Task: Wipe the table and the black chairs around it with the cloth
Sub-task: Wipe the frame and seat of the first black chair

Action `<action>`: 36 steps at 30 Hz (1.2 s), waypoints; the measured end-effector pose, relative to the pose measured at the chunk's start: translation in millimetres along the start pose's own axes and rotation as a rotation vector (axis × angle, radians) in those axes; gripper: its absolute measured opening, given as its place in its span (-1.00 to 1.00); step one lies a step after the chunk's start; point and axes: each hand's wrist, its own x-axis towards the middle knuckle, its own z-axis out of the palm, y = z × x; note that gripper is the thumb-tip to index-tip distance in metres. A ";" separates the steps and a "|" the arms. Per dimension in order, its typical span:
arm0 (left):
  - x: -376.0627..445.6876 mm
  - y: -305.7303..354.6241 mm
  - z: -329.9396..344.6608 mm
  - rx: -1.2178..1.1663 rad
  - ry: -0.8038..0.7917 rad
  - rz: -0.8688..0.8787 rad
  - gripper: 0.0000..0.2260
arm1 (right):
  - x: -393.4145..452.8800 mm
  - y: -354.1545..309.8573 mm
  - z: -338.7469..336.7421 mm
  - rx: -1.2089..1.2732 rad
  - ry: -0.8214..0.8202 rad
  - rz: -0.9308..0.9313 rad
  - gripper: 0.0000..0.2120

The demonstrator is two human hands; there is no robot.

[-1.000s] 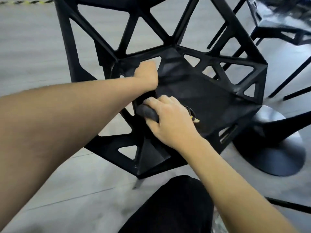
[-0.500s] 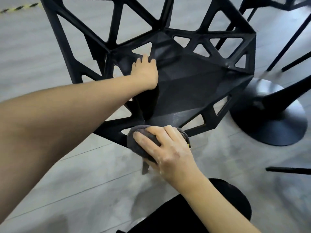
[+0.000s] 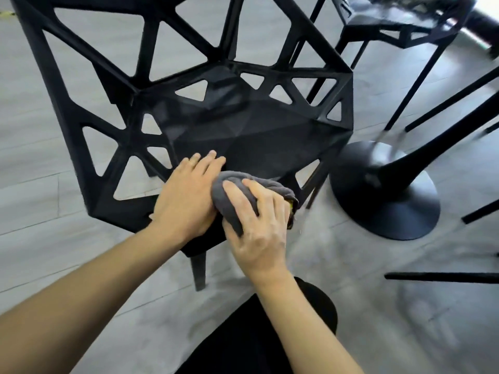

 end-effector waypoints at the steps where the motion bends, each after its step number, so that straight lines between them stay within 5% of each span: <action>1: -2.1 -0.7 0.5 0.012 0.014 -0.007 -0.52 | 4.9 11.2 -2.8 0.008 -0.020 -0.064 -0.69; 4: -4.1 2.0 1.6 0.065 0.098 -0.004 -0.52 | 33.7 66.5 -10.5 -0.043 -0.014 -0.001 -0.60; 10: -4.6 3.3 2.8 0.134 0.102 -0.010 -0.49 | 90.9 144.9 -13.2 0.041 0.194 0.610 -0.60; 17: -1.3 6.1 5.3 0.117 0.102 -0.021 -0.48 | 6.8 34.3 -14.7 0.132 0.031 0.186 -0.58; 20: -4.1 6.3 3.4 0.112 0.107 -0.018 -0.48 | 16.8 55.0 -16.2 0.090 -0.061 0.042 -0.58; 26: -3.3 8.6 5.5 0.120 0.112 -0.033 -0.47 | 106.6 175.3 -24.5 -0.016 0.066 0.498 -0.60; 30: -2.4 10.3 4.9 0.119 0.118 -0.047 -0.48 | 61.7 114.7 -13.4 0.064 0.157 0.502 -0.58; 36: -2.7 10.5 5.8 0.134 0.114 -0.047 -0.49 | -45.2 -0.9 -2.8 0.164 0.077 0.315 -0.65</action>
